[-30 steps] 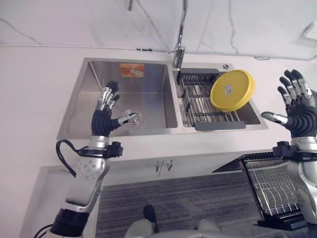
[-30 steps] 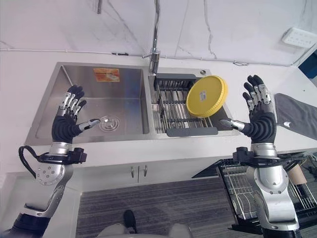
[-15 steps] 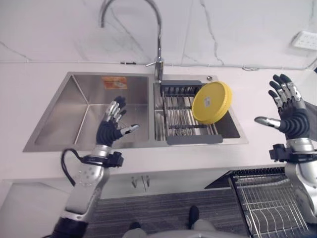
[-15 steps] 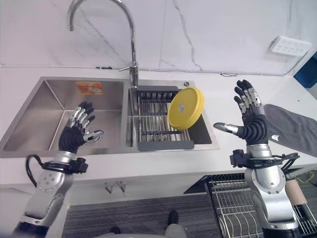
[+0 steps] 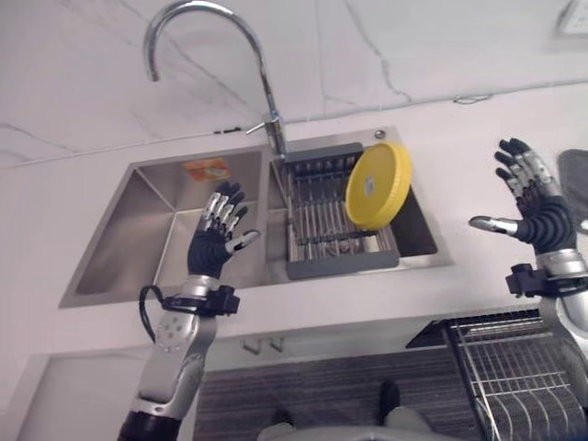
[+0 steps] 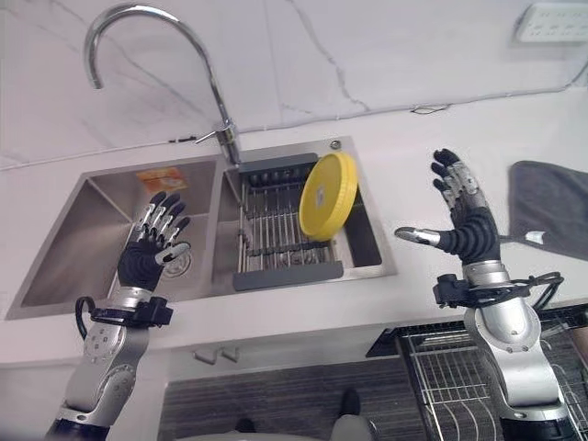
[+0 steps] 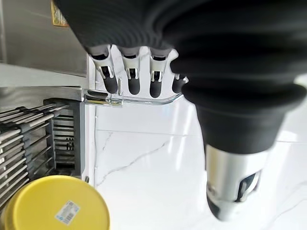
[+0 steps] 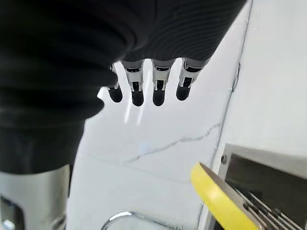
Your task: Place the dishes in the dishwasher.
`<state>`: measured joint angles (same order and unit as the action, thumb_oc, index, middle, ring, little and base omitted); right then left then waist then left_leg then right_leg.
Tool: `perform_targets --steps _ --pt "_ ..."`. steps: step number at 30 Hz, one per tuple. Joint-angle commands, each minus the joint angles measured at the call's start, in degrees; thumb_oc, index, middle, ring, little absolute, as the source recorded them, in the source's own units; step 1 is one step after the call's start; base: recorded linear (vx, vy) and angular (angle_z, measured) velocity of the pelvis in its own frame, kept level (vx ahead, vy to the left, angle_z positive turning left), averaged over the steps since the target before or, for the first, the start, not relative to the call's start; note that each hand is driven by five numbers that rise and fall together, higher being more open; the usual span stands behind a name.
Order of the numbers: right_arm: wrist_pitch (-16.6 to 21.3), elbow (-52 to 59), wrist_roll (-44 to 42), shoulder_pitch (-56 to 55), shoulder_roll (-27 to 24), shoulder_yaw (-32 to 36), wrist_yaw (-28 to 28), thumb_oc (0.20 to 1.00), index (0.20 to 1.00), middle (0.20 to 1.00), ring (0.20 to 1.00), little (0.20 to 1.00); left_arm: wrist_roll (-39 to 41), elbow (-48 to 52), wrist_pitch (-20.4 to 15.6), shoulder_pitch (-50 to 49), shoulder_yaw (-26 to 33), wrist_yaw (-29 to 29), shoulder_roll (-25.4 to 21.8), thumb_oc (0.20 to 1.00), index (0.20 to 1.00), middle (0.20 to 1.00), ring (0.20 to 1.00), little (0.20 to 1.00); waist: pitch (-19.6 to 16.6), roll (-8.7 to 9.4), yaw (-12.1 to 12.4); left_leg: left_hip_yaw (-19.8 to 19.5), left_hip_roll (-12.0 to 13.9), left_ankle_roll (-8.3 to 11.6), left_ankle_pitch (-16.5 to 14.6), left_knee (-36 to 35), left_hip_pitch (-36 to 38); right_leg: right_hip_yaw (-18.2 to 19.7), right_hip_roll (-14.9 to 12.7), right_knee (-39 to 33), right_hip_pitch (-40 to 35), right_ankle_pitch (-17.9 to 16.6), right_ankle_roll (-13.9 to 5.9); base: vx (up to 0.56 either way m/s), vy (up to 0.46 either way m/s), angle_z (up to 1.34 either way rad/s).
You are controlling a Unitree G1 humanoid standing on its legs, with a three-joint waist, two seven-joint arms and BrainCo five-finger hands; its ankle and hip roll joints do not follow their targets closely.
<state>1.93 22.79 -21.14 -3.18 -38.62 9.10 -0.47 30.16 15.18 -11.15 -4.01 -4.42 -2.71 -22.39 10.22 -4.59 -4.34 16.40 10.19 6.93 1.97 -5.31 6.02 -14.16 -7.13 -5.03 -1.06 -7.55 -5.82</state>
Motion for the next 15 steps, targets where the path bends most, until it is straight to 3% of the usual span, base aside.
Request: perform_targets --steps 1,5,15 --pt "1.4 1.5 -4.1 3.1 1.7 0.3 2.9 1.0 1.0 1.0 1.0 1.0 -4.3 1.5 -4.1 1.7 1.8 -1.3 -4.6 1.0 1.0 1.0 1.0 1.0 -2.4 4.51 -0.1 -0.9 1.6 -0.04 0.3 0.3 -0.3 1.0 -3.7 0.1 -3.0 3.7 -3.02 0.01 0.085 0.09" --pt "-2.4 -1.0 -11.5 3.5 4.3 0.1 1.6 1.0 1.0 1.0 1.0 1.0 -5.4 0.7 -3.9 2.1 2.8 -1.4 -4.4 1.0 1.0 1.0 1.0 1.0 -2.8 5.83 0.7 -1.4 0.8 -0.85 -1.2 0.3 1.2 -0.5 -4.6 0.6 -3.6 3.2 -3.91 0.02 0.056 0.08" --pt "-2.8 -7.6 -13.9 5.1 7.7 1.4 -4.9 1.0 1.0 1.0 1.0 1.0 -7.2 0.2 -4.0 2.9 2.4 -3.9 -4.5 1.0 1.0 1.0 1.0 1.0 -3.3 6.94 1.8 -1.6 0.6 -1.41 -2.0 0.3 2.2 -0.5 -3.8 0.0 -5.2 3.7 -3.34 0.0 0.015 0.01"
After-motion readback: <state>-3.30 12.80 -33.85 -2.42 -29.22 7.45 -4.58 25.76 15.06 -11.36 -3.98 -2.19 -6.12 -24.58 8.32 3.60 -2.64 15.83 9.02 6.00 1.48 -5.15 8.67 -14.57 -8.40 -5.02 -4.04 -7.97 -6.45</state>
